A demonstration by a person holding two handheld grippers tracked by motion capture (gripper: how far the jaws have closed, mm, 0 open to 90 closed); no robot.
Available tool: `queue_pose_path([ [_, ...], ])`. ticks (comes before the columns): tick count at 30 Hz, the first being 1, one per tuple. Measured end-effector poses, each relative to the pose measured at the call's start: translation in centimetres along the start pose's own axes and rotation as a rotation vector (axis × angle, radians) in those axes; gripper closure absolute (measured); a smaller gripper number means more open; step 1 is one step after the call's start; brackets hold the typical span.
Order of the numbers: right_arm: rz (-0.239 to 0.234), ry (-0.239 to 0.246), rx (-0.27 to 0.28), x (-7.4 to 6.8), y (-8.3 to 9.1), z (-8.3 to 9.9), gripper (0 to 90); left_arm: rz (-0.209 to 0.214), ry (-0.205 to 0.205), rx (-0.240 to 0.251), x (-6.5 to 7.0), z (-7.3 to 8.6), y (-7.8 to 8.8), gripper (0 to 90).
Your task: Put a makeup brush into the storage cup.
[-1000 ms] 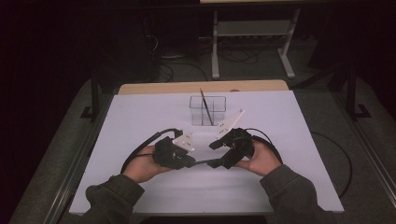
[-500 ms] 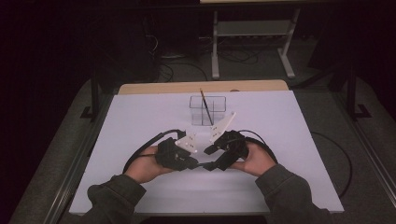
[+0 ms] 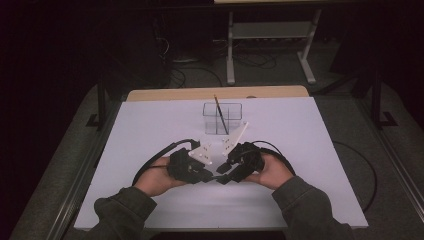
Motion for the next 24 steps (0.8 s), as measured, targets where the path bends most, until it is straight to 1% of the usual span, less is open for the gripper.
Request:
queue_pose_path([
  [4, -0.02, 0.006, 0.001, -0.06, -0.17, -0.03, 66.8, 0.002, 0.0, 0.002, 0.09, -0.12, 0.04, 84.0],
  [8, -0.028, 0.012, 0.004, -0.16, -0.2, -0.1, 70.3, 0.0, -0.012, 0.003, 0.1, -0.24, 0.1, 84.0],
  [10, -0.033, 0.02, 0.009, -0.16, -0.2, -0.14, 72.1, -0.001, -0.011, 0.002, 0.15, -0.3, 0.08, 83.9],
  [13, -0.042, 0.018, 0.003, -0.22, -0.19, -0.08, 75.7, 0.004, -0.019, 0.001, 0.18, -0.39, 0.08, 84.0],
  [19, -0.055, 0.023, -0.001, -0.28, -0.2, -0.03, 80.5, 0.011, -0.026, 0.0, 0.31, -0.5, 0.02, 84.0],
  [24, -0.071, 0.025, -0.002, -0.37, -0.26, 0.02, 81.9, 0.018, -0.025, 0.002, 0.42, -0.46, -0.09, 83.9],
])
Point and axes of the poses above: each handheld gripper's, and its own axes: y roughly backward along the jaws, z roughly out of its underside, x roughly to its right, the point moved 6 cm from there along -y, roughly forward along the jaws, and after that the axes turned 1 degree about y, right-handed, at the moved point
